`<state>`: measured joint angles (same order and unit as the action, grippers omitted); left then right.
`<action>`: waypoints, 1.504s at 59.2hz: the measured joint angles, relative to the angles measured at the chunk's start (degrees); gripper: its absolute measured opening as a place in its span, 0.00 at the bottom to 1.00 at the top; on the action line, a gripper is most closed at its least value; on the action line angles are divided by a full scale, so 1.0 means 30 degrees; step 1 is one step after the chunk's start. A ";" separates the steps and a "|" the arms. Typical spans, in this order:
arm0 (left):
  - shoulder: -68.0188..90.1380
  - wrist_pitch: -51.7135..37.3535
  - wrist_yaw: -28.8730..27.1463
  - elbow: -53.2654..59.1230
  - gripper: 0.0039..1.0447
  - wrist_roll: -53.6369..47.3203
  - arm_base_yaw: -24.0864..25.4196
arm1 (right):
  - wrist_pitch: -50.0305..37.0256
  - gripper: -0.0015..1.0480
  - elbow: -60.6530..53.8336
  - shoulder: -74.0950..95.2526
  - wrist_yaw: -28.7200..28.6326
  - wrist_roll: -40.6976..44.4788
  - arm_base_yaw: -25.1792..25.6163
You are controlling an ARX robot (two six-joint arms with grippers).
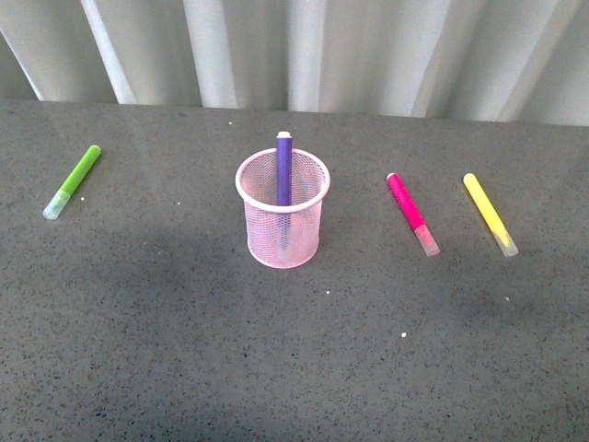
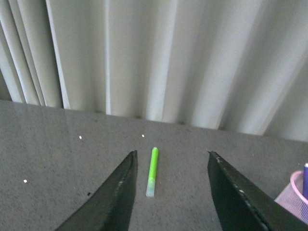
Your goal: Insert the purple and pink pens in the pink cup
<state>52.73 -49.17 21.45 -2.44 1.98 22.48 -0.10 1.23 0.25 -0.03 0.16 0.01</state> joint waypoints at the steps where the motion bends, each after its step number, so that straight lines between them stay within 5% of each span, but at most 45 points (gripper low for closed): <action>1: -0.0350 0.0335 -0.0204 0.0138 0.39 -0.0087 -0.0240 | 0.0000 0.93 0.0000 0.0000 -0.0007 0.0000 0.0000; 12: -0.4626 0.3803 -0.2361 0.0605 0.03 -0.0350 -0.2594 | 0.0000 0.93 0.0000 0.0000 0.0007 0.0000 0.0000; 41: -1.1132 0.9872 -0.7031 0.0648 0.03 -0.0517 -0.7329 | 0.0000 0.93 0.0000 0.0000 0.0000 0.0000 0.0000; 89: -1.7493 1.6356 -0.7155 0.0634 0.03 -0.0517 -0.7497 | 0.0000 0.93 0.0000 0.0000 0.0000 0.0000 0.0000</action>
<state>0.25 -0.10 -0.01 -0.54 0.43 -0.01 -0.10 1.23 0.25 -0.03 0.16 0.01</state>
